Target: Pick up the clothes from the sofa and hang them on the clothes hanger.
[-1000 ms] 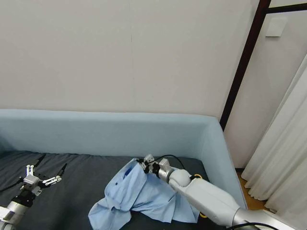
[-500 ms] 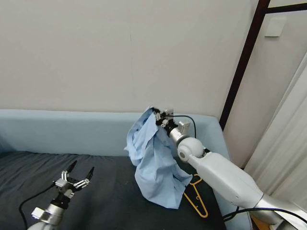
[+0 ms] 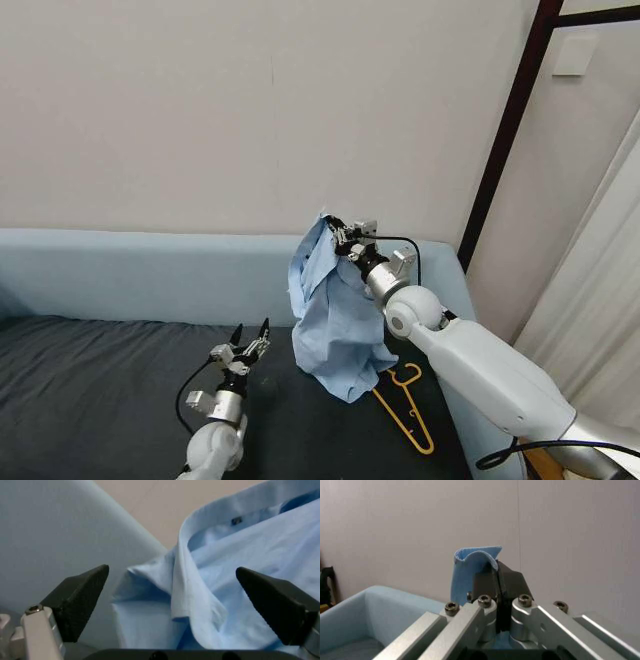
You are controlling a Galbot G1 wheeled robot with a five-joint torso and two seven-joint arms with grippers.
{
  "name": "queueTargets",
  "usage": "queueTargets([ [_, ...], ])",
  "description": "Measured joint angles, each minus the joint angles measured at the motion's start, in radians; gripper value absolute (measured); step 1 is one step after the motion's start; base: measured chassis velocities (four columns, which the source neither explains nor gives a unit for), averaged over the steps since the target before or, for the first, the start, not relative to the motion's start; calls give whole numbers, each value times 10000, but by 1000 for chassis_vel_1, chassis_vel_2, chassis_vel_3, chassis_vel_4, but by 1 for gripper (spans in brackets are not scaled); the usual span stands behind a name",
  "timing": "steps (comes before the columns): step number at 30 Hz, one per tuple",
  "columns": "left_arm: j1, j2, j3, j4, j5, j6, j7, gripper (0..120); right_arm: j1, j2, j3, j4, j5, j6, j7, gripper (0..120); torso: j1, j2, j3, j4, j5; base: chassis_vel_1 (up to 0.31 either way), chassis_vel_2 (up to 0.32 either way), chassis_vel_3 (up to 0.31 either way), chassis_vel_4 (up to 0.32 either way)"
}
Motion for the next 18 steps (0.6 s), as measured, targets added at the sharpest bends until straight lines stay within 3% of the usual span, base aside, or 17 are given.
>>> queueTargets([
  [8,-142,-721,128,367,-489,500,83,100,67,-81,-109,184,94,8,-64,0,0,0,-1,-3,-3,0,0,0,0],
  [18,715,-338,245,-248,-162,598,396,99,151,-354,-89,344,86,-22,-141,0,-1,0,-1,0,-3,0,0,0,0],
])
